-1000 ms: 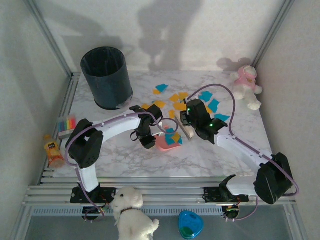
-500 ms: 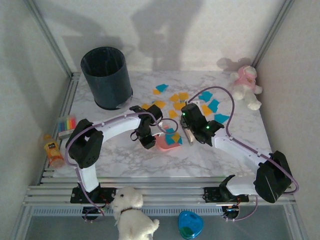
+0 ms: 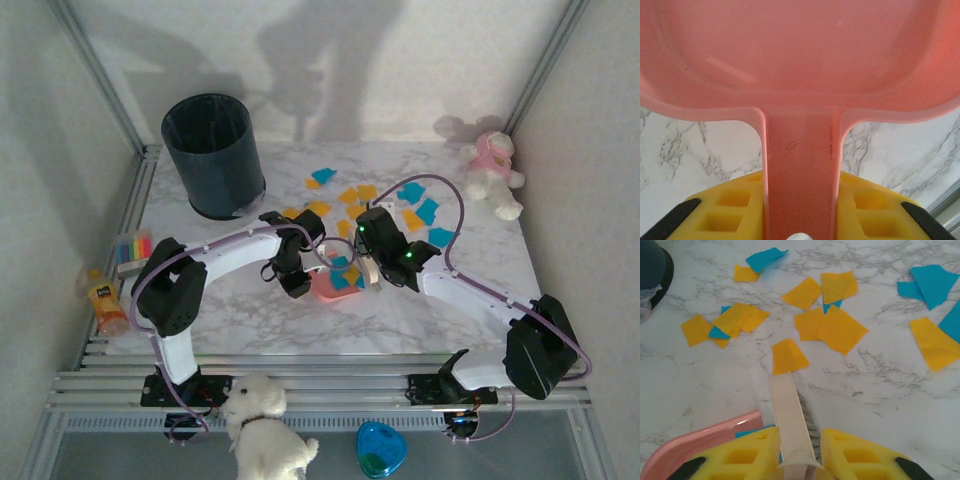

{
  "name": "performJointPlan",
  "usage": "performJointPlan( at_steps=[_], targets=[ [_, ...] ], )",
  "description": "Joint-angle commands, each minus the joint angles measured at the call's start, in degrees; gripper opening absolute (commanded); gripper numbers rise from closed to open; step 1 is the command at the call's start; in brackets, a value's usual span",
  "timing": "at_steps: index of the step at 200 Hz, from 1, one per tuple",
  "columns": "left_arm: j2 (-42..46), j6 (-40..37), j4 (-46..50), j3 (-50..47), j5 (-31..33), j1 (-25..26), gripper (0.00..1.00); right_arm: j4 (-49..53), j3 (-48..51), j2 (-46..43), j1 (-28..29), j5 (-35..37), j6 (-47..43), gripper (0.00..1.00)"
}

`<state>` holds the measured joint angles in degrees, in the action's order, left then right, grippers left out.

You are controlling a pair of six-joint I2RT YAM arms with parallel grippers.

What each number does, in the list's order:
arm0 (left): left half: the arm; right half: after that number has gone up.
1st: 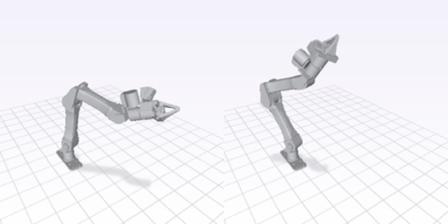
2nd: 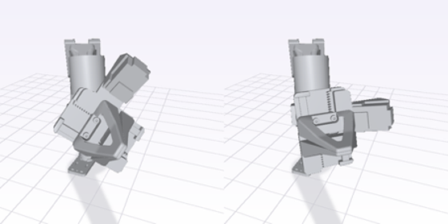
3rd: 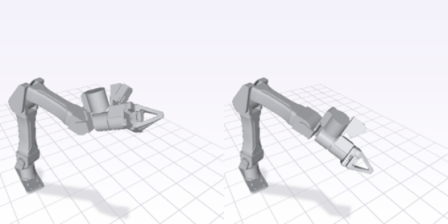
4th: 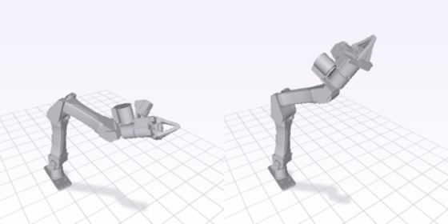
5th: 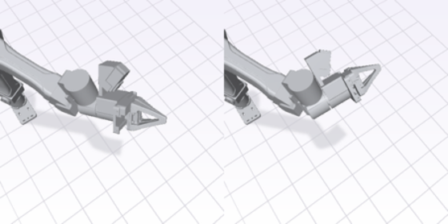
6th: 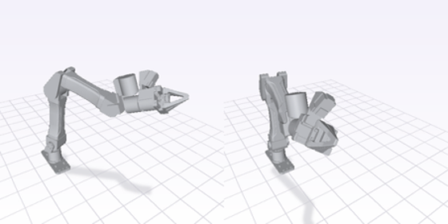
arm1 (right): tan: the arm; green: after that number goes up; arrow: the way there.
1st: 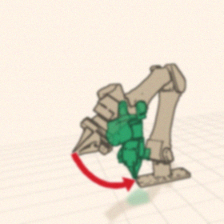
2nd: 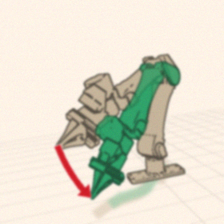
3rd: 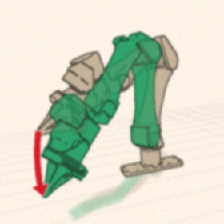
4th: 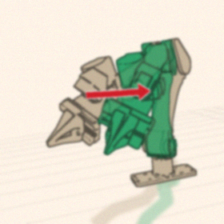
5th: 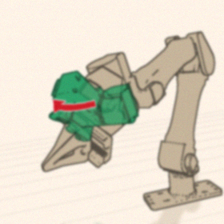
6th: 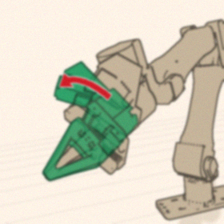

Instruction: Sweep away the paper scraps from the table

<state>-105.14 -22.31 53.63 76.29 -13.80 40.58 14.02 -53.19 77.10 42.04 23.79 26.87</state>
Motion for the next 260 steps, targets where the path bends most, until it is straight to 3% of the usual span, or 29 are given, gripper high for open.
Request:
performJointPlan(
  at_steps=[1, 188, 260],
  targets=[
    [0.1, -0.97, 1.39, -0.71, 1.08, 0.52, 0.0, -1.62, 0.16, 1.0, 0.44, -3.0, 2.19, 0.0],
    [-0.55, -0.63, 0.04, -1.23, 0.62, 0.52, 0.0, -2.8, 0.93, -4.13, 0.48, -4.98, 3.7, 0.0],
    [-0.07, -0.55, -0.88, -2.24, 0.82, 0.53, 0.0, 2.06, 0.22, -5.55, 0.17, 1.64, 3.3, 0.0]
  ],
)
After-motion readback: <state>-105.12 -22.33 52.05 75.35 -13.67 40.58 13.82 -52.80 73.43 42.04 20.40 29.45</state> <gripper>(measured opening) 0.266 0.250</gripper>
